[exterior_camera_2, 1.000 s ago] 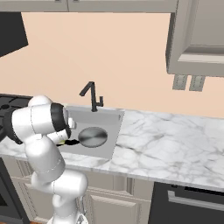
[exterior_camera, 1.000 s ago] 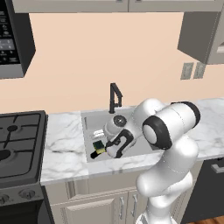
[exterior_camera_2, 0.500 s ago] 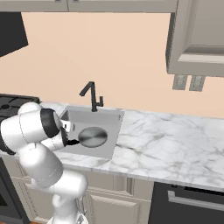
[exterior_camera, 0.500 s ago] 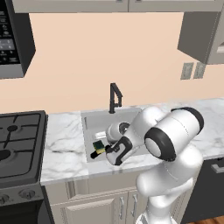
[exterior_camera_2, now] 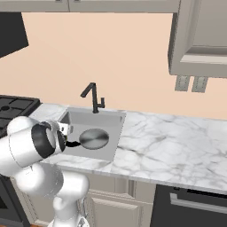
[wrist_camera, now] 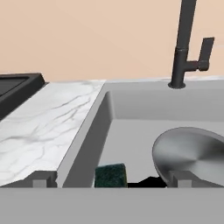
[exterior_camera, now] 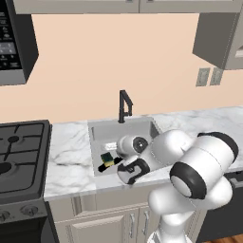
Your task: Pick the pan and sponge and place them into the sink. Then turn on the water.
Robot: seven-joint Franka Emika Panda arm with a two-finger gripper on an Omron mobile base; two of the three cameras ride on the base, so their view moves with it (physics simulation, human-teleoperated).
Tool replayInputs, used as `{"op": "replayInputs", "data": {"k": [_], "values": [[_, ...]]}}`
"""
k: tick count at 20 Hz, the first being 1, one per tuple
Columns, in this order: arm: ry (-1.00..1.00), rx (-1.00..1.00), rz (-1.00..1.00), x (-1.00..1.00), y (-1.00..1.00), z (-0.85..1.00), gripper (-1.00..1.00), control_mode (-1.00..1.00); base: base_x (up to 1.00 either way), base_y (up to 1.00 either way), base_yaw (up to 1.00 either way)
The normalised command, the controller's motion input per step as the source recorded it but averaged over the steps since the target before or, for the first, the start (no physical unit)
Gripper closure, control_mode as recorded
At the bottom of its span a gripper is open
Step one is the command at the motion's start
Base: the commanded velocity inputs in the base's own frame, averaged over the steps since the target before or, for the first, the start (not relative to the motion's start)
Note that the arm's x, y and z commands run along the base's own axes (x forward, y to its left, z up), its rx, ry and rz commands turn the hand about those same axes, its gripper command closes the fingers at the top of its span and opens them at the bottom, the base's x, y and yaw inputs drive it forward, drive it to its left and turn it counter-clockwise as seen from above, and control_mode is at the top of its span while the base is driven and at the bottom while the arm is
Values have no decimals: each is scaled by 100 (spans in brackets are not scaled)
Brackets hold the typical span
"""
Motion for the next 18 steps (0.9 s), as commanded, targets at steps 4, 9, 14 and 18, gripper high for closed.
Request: {"op": "replayInputs", "data": {"k": [4, 9, 14, 18], "values": [[6, 0, 0, -14, -10, 54, -100, -100, 0, 0, 0], [5, 0, -1, -11, -21, 38, -100, -100, 0, 0, 0], [1, 0, -2, 0, -35, 5, -100, -100, 0, 0, 0], [-9, 0, 0, -2, -30, 1, -100, -100, 0, 0, 0]]}}
